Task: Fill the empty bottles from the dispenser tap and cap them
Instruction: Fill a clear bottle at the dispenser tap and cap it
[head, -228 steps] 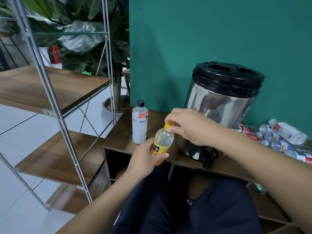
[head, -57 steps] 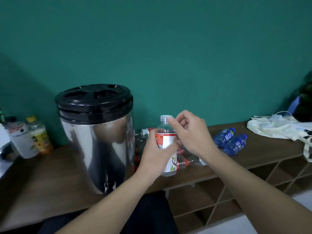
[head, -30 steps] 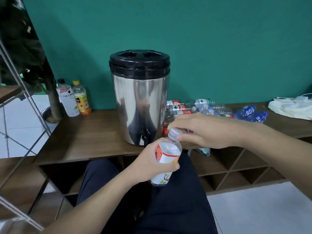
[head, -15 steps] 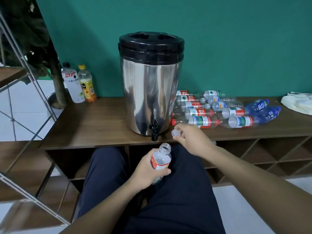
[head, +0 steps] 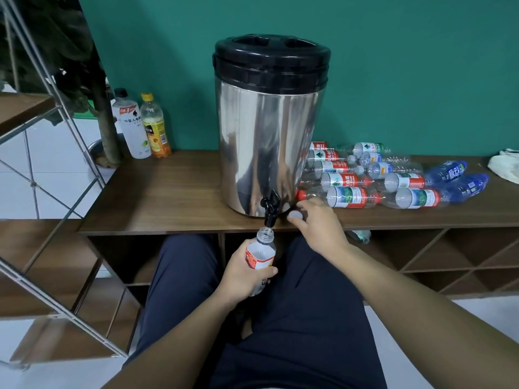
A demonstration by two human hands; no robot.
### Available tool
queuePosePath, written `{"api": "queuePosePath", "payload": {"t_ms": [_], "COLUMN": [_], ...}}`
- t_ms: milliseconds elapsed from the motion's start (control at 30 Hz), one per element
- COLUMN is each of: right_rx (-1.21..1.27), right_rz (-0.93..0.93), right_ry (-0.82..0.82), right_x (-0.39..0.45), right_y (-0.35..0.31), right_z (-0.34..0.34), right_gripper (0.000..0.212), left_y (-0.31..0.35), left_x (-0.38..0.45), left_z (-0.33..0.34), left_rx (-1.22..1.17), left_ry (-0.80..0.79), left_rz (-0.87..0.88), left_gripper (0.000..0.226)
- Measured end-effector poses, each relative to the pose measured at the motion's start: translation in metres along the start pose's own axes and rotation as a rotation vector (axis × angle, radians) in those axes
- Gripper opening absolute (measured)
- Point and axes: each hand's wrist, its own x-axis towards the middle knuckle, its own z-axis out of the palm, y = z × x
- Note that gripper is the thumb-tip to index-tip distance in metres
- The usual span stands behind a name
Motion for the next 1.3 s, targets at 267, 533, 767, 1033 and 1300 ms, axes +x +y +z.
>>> {"api": "queuePosePath", "payload": {"t_ms": [267, 533, 767, 1033, 1300], "right_rx": [0.445, 0.397, 1.047, 1.088, 0.9], "right_rz": [-0.075, -0.114, 0.359, 0.332, 0.212], "right_ry": [0.079, 0.019, -0.128, -0.042, -0.117], "right_x": [-0.024, -0.007, -0.001, -0.024, -0.062], "right_y": [-0.065, -0.086, -0.076, -0.048, -0.027], "right_z": [-0.045, -0.038, -0.024, -0.002, 0.038], "right_gripper": [0.039, 0.053, 0.038, 0.05, 0.019], "left_y": [0.001, 0.004, 0.003, 0.005, 0.013], "left_x": [0.005, 0.008, 0.011, 0.009, 0.003], "left_z": [0.008, 0.013, 0.012, 0.011, 0.013], "left_rx": [-0.042, -0.059, -0.069, -0.09, -0.119], "left_ry": [0.017, 0.025, 0.04, 0.021, 0.003], "left_rz": [0.035, 0.073, 0.083, 0.078, 0.091], "left_gripper": [0.067, 0.07, 0.066, 0.07, 0.07]}}
